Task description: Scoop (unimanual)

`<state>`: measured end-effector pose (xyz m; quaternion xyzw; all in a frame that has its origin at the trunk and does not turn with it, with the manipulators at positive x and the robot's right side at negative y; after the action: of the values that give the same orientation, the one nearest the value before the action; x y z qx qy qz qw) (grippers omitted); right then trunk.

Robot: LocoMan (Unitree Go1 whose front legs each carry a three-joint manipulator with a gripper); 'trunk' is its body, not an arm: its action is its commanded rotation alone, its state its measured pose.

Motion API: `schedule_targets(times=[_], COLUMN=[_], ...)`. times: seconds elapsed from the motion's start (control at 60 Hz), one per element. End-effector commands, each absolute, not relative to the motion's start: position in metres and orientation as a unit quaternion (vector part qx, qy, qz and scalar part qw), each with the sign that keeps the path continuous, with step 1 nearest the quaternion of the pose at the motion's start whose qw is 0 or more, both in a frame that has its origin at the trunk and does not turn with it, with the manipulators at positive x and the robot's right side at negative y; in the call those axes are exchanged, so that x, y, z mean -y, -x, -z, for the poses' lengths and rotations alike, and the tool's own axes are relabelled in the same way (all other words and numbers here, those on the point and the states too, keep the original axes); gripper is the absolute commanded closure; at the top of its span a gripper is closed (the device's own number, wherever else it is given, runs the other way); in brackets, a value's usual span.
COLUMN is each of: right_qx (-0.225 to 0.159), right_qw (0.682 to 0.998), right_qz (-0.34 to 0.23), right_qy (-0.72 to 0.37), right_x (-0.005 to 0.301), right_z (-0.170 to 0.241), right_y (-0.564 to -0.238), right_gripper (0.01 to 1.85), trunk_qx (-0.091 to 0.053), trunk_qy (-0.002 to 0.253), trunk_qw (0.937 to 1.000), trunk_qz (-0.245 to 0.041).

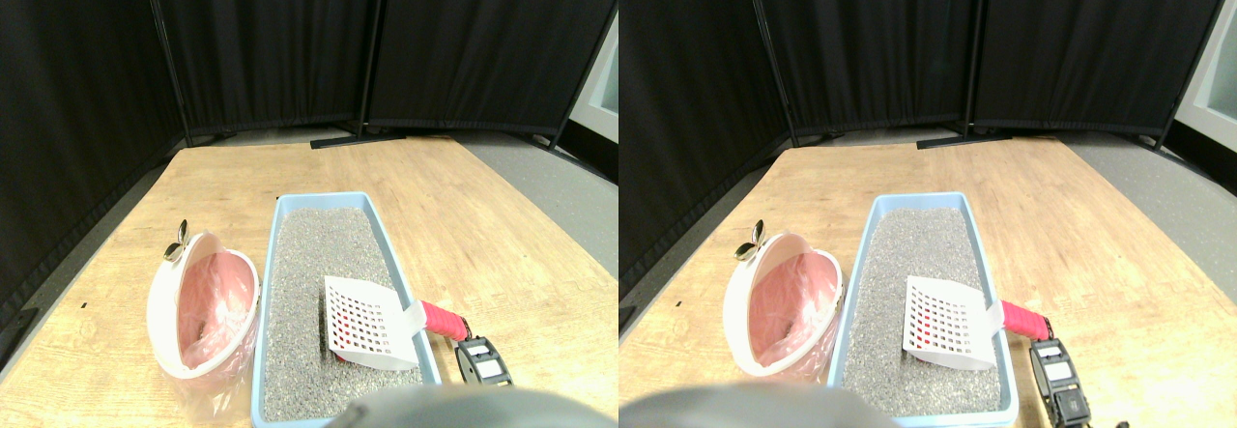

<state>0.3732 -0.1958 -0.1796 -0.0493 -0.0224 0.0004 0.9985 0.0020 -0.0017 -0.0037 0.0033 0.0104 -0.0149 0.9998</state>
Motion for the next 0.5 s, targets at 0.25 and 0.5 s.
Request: schedule_targets(times=[0.25, 0.5], right_qx=[0.045, 0.064], right_qw=[0.998, 0.998], right_qz=[-0.001, -0.017], right_qy=[0.049, 0.019], right_x=[0.1963, 0.1978], right_z=[0.1711, 0.1700], right_y=[-0.3707, -0.3700], right_gripper=[1.42, 1.26], trunk_qx=[-0.008, -0.006], trunk_qy=[-0.001, -0.001], trunk_qw=[0.9998, 0.9998], trunk_qz=[0.015, 0.016])
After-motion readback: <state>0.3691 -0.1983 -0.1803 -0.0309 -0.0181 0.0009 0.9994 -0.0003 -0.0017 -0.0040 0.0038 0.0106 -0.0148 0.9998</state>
